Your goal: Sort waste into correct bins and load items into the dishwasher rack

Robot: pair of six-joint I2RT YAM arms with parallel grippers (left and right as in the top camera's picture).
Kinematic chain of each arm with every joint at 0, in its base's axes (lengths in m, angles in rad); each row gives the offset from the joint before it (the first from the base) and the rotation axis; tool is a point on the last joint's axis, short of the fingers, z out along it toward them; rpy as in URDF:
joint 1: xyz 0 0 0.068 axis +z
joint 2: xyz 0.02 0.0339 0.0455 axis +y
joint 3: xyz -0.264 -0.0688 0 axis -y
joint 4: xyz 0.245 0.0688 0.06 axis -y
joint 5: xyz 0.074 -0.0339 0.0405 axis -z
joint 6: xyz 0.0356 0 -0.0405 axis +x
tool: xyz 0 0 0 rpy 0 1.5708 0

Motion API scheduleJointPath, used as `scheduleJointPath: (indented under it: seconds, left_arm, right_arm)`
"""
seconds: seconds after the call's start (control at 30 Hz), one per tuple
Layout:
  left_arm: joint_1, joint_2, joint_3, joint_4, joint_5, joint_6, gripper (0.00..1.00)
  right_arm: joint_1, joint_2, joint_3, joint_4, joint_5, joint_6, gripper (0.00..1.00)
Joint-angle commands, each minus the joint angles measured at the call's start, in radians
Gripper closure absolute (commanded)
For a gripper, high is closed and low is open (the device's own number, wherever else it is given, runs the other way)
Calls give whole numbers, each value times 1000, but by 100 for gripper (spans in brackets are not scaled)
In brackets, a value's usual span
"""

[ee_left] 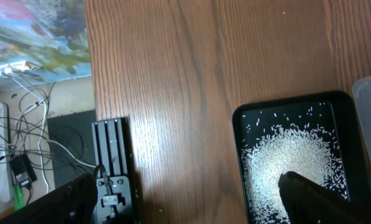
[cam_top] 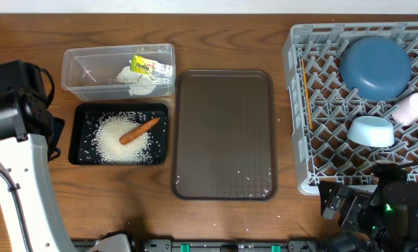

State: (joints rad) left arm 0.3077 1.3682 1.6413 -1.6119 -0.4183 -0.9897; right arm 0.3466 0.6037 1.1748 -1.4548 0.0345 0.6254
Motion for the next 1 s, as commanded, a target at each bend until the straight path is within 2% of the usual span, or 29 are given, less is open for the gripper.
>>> scheduleJointPath:
  seconds: [0.0,0.2,0.37,0.47,0.67,0.77,0.97]
  left_arm:
    - [6,0,-2,-77,-17,6,5]
    - [6,0,-2,-77,-17,6,5]
    - [6,0,-2,-77,-16,6,5]
    - [6,0,-2,-77,-16,6,5]
    - [6,0,-2,-77,-16,6,5]
    - [6,0,-2,-77,-16,6,5]
    - [6,0,-2,-77,-16,6,5]
  right_arm:
    - [8,-2,-8,-10,18,6,1]
    - [16,-3,-16,-26,68,-39,1]
    - [27,-8,-89,78,115,-93,1]
    - [14,-49,-194,230,85,-188,1]
    - [-56,-218,-472,586,-106,-396,1]
    - [-90,-299,-597,727,-176,-433,1]
    - [-146,-436,-808,971,-188,-432,1]
